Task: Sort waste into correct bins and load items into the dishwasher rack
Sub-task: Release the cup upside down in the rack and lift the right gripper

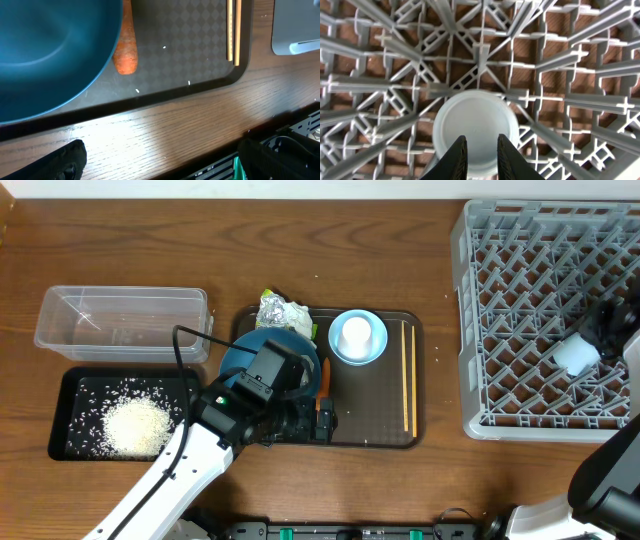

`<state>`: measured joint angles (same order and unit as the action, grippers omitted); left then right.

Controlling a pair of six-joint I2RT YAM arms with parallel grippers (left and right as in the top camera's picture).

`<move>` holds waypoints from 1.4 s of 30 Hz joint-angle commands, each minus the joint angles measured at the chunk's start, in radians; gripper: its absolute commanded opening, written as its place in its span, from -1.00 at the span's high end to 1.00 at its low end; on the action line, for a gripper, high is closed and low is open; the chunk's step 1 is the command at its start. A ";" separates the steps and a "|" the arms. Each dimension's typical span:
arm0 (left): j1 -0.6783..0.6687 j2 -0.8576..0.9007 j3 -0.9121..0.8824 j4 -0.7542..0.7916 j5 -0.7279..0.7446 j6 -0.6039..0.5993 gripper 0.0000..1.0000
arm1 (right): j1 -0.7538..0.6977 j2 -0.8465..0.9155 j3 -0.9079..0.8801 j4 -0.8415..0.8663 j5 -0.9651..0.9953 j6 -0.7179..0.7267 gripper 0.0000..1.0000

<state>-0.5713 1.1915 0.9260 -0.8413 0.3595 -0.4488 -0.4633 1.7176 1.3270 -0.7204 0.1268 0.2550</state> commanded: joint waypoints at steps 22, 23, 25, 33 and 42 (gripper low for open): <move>0.002 0.006 0.000 -0.003 -0.013 -0.002 -0.99 | -0.006 0.021 0.246 -0.191 0.027 0.010 0.98; 0.002 0.006 0.000 -0.003 -0.013 -0.002 -0.99 | -0.007 0.036 0.246 -0.188 0.033 0.009 0.98; 0.002 0.006 0.000 -0.003 -0.013 -0.002 -0.99 | -0.008 0.067 0.246 -0.187 0.034 0.009 0.98; 0.002 0.006 0.000 -0.003 -0.013 -0.002 -1.00 | -0.008 0.154 0.246 -0.216 0.025 0.010 0.98; 0.002 0.006 0.000 -0.003 -0.013 -0.002 -0.99 | -0.009 0.143 0.253 -0.283 -0.062 -0.005 0.98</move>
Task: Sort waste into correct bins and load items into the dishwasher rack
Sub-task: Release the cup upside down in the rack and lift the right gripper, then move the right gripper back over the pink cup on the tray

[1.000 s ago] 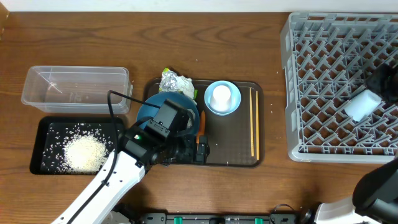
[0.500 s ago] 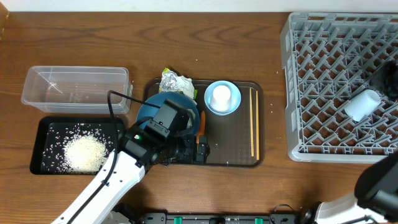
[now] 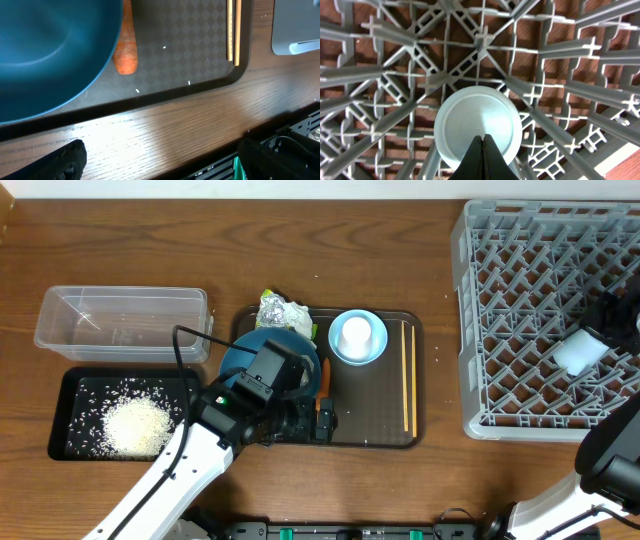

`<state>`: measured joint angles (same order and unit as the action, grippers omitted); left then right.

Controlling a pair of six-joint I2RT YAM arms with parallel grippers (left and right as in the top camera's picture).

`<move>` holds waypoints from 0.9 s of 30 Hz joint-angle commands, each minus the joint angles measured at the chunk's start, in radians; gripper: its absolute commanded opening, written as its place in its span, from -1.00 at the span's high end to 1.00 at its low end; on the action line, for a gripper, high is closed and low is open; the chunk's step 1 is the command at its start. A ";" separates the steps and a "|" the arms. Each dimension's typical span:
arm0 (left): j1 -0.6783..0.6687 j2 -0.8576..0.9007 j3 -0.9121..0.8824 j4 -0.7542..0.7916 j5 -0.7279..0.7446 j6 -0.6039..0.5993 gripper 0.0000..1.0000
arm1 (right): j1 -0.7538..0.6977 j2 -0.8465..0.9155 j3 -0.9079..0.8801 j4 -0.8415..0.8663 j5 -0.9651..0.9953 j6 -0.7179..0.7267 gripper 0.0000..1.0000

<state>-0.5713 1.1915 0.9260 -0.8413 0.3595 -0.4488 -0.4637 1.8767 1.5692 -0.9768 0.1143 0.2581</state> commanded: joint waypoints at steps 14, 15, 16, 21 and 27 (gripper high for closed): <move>0.002 0.006 0.000 -0.003 -0.013 -0.002 -0.99 | 0.004 -0.022 0.354 -0.359 -0.277 -0.001 0.98; 0.002 0.006 0.000 -0.004 -0.013 -0.002 -0.99 | 0.012 -0.024 0.383 -0.372 -0.312 -0.001 0.98; 0.002 0.006 0.000 -0.003 -0.013 -0.002 -0.99 | 0.023 -0.026 0.408 -0.381 -0.347 -0.001 0.98; 0.002 0.006 0.000 -0.003 -0.013 -0.002 -0.99 | 0.132 -0.043 0.478 -0.379 -0.507 -0.005 0.70; 0.002 0.006 0.000 -0.003 -0.013 -0.002 -0.99 | 0.391 -0.042 0.457 -0.293 -0.510 -0.036 -0.99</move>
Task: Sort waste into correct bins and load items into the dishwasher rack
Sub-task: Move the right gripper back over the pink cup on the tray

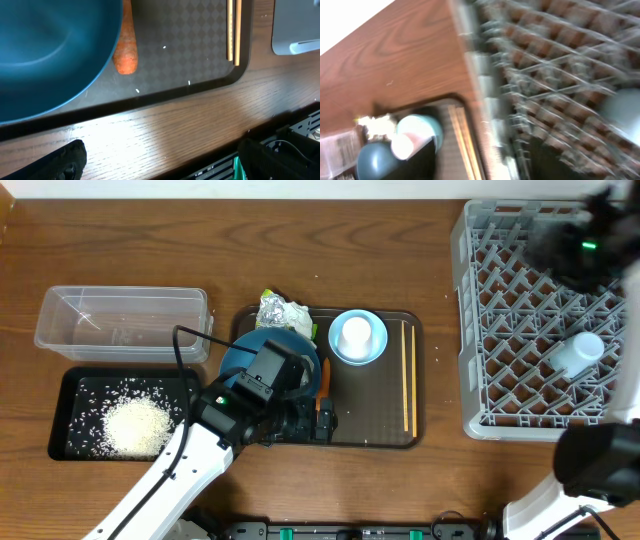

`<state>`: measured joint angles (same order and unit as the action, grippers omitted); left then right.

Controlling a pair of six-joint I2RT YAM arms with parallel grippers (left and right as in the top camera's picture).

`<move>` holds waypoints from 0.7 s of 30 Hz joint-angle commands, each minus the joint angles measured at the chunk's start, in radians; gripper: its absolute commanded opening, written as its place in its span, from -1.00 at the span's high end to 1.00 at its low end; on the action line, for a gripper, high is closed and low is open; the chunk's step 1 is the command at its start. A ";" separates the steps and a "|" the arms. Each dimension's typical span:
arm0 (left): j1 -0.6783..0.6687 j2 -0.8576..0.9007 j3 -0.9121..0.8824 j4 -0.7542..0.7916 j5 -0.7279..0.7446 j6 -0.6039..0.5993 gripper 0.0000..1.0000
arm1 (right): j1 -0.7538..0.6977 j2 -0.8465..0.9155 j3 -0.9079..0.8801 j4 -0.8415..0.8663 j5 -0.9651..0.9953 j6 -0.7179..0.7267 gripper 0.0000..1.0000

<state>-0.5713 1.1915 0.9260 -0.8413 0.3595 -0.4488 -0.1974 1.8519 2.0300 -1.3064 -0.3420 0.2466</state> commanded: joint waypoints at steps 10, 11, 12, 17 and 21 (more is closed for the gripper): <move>0.002 0.006 0.000 -0.003 -0.013 -0.002 -0.99 | 0.521 0.017 -0.108 0.255 0.200 0.008 -0.99; 0.002 0.006 0.000 -0.003 -0.013 -0.002 -0.99 | 0.549 0.028 -0.120 0.269 0.233 0.030 -0.98; 0.002 0.006 0.000 -0.003 -0.013 -0.002 -0.99 | 0.575 0.042 -0.129 0.282 0.256 0.045 -0.98; 0.002 0.006 0.000 -0.003 -0.013 -0.002 -0.99 | 0.658 0.136 -0.139 0.319 0.264 0.048 -0.98; 0.002 0.006 0.000 -0.003 -0.013 -0.002 -1.00 | 0.710 0.228 -0.140 0.311 0.322 0.091 -0.98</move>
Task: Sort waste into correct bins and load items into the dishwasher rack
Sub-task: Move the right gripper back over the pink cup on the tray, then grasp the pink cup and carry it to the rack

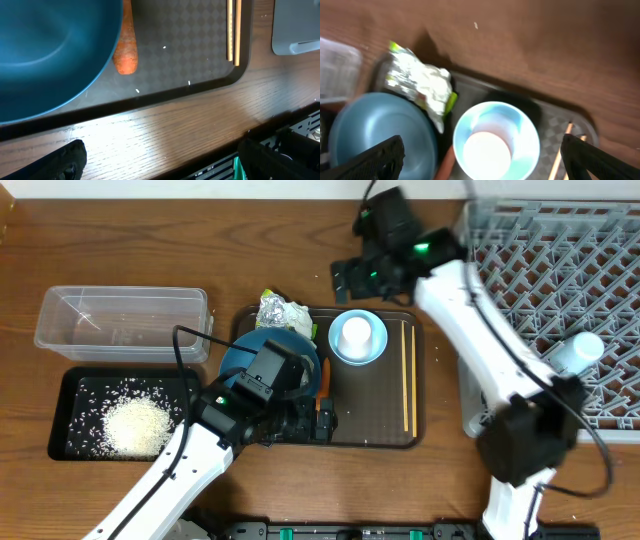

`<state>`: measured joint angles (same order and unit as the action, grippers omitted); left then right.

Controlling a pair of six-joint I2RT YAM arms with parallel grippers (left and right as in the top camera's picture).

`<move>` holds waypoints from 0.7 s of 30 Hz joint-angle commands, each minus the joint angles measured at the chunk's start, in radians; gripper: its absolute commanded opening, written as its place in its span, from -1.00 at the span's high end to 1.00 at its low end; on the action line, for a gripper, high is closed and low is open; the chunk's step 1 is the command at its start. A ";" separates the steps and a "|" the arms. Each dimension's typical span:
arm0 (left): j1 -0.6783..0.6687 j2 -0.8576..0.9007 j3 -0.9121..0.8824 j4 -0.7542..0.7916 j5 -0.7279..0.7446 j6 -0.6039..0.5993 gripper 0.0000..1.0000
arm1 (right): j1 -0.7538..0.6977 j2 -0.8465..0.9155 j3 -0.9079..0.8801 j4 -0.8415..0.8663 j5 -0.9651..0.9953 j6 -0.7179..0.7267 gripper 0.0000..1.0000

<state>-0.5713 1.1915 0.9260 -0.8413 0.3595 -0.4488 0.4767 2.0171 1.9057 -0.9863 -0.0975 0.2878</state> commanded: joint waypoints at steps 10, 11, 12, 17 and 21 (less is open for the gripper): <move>0.002 0.006 0.000 -0.003 -0.013 -0.002 -1.00 | 0.077 0.145 -0.018 -0.081 0.087 0.104 -0.91; 0.002 0.006 0.000 -0.003 -0.013 -0.002 -0.99 | 0.077 0.145 -0.018 -0.088 0.087 0.109 -0.86; 0.002 0.006 0.000 -0.003 -0.013 -0.002 -0.99 | 0.077 0.145 -0.018 -0.097 0.087 0.111 -0.81; 0.002 0.006 0.000 -0.003 -0.013 -0.002 -0.99 | 0.077 0.145 -0.031 -0.137 0.101 0.127 -0.60; 0.002 0.006 0.000 -0.003 -0.013 -0.002 -0.99 | 0.080 0.145 -0.070 -0.109 0.101 0.127 -0.60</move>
<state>-0.5713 1.1915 0.9260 -0.8413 0.3595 -0.4488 0.5453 2.1685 1.8618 -1.1053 -0.0116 0.3996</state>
